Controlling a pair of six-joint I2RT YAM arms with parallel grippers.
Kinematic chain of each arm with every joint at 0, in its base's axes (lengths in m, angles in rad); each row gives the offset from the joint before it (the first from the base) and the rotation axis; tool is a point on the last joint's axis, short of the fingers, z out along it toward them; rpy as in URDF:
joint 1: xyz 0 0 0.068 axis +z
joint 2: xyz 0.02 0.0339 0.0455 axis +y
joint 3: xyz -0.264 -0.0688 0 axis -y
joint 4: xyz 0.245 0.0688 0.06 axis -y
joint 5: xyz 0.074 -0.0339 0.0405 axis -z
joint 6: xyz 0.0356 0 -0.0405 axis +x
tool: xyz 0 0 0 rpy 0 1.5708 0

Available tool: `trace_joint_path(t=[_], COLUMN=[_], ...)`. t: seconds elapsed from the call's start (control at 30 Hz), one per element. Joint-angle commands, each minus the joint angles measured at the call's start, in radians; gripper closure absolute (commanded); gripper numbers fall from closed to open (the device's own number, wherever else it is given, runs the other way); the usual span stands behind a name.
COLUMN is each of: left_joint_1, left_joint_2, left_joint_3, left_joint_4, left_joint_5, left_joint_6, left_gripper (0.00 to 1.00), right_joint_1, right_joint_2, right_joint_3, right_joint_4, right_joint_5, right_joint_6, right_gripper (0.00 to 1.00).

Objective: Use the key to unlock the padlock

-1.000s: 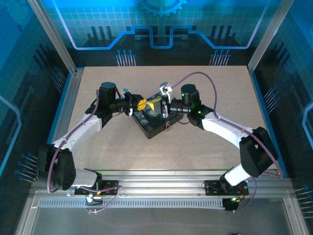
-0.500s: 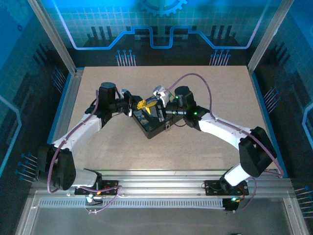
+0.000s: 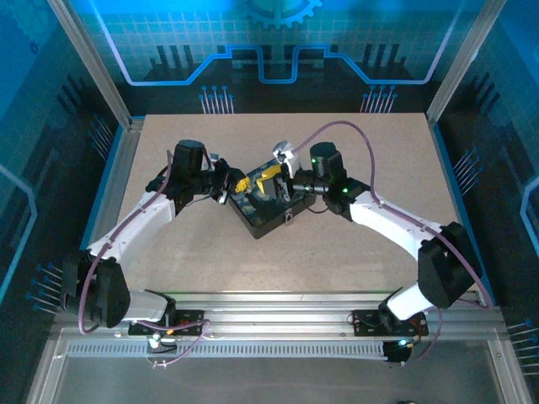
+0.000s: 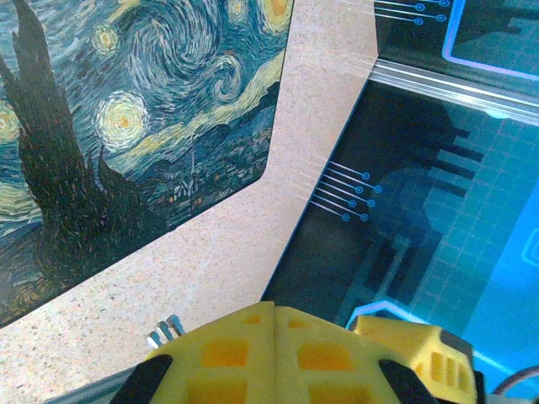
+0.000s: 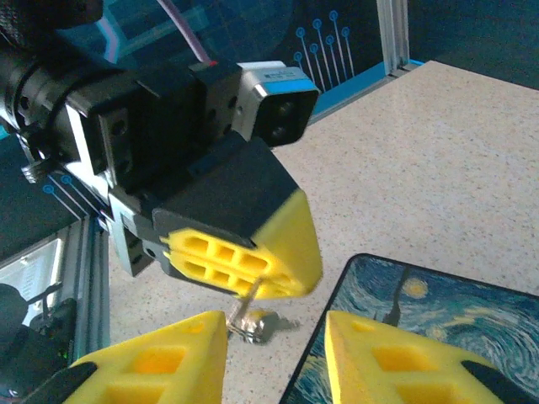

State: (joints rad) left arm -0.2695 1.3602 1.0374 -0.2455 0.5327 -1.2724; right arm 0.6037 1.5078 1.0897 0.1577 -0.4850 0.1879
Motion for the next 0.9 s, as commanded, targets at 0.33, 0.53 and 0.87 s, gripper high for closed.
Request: trace_joint_path(t=[0.33, 0.53, 0.87], left_joint_1=[-0.023, -0.023, -0.023], left_joint_2=[-0.034, -0.047, -0.058], left_joint_3=[0.049, 0.028, 0.016], left_joint_4=[-0.111, -0.096, -0.090], left_joint_5=[-0.081, -0.106, -0.122], left_joint_6=[0.064, 0.042, 0.025], left_gripper=[1.00, 1.00, 1.00], right_joint_1=[0.076, 0.079, 0.088], right_joint_2=[0.086, 0.094, 0.112], right_joint_3=[0.078, 0.072, 0.061], right_joint_4=[-0.062, -0.056, -0.033], right_joint_5=[0.077, 0.070, 0.074], right_joint_6=[0.041, 0.074, 0.099], right_gripper=[0.65, 0.69, 0.78])
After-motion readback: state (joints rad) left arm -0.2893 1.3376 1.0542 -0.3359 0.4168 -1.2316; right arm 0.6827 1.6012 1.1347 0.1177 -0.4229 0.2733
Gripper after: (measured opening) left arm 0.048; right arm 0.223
